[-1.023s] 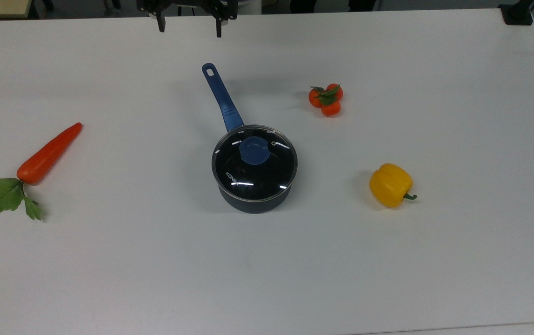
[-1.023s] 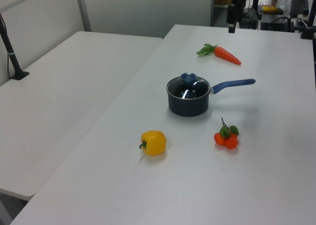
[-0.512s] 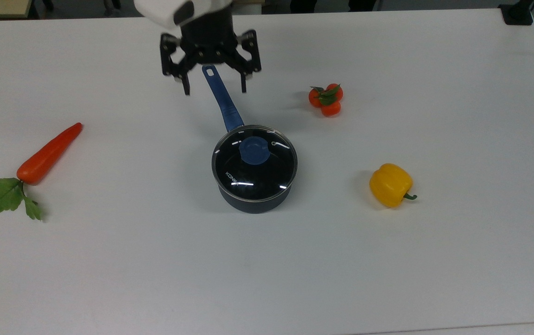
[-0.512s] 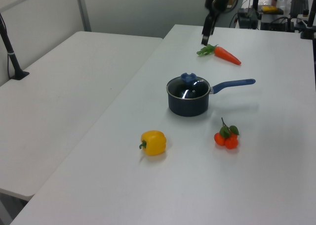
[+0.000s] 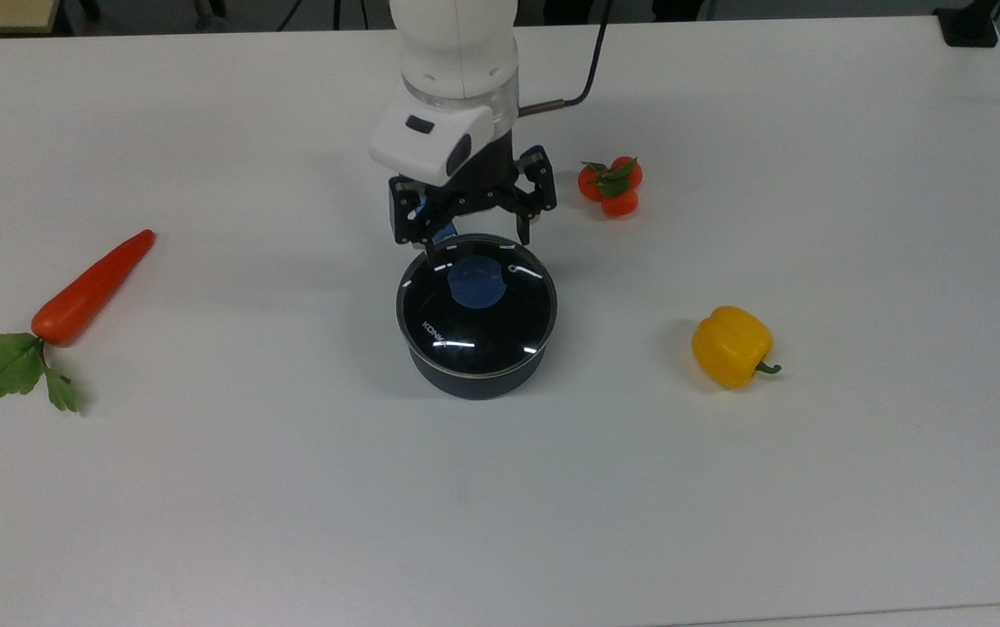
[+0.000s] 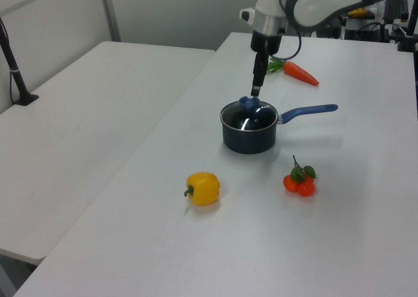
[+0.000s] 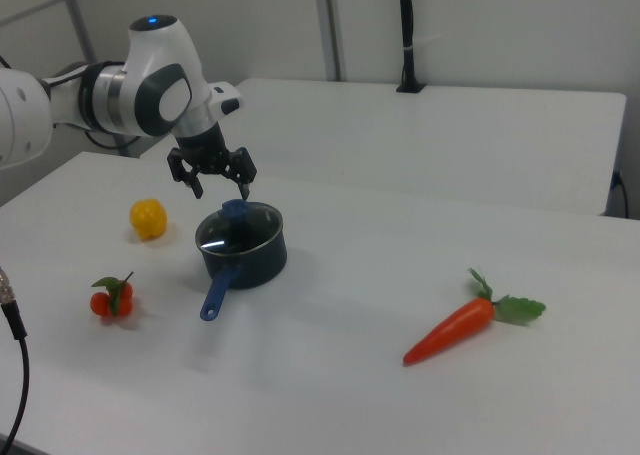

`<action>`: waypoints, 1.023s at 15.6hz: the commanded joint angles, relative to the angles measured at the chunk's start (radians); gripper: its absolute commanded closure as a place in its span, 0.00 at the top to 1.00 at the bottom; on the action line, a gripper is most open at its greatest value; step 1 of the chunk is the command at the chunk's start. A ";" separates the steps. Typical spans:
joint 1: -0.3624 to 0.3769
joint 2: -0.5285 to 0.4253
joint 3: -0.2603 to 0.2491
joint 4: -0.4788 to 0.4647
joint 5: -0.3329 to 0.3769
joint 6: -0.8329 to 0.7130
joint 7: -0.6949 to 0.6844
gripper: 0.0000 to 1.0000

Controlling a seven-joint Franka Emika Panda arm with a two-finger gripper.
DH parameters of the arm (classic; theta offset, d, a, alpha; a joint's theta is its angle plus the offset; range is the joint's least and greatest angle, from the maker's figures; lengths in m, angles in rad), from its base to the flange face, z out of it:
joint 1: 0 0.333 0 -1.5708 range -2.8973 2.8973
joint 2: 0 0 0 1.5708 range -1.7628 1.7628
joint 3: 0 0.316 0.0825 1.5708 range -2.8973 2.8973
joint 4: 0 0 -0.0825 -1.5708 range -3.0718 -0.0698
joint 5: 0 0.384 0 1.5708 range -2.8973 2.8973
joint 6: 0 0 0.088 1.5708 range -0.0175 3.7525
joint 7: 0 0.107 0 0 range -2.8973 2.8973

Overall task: Open lid
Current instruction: 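Move the open gripper down over the blue knob of the glass lid, then close the gripper on the blue lid knob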

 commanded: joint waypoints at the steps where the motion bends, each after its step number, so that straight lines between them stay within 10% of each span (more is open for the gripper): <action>1: 0.012 0.049 -0.004 0.019 -0.002 0.045 -0.011 1.00; 16: 0.006 0.077 -0.010 0.017 -0.019 0.063 0.061 0.85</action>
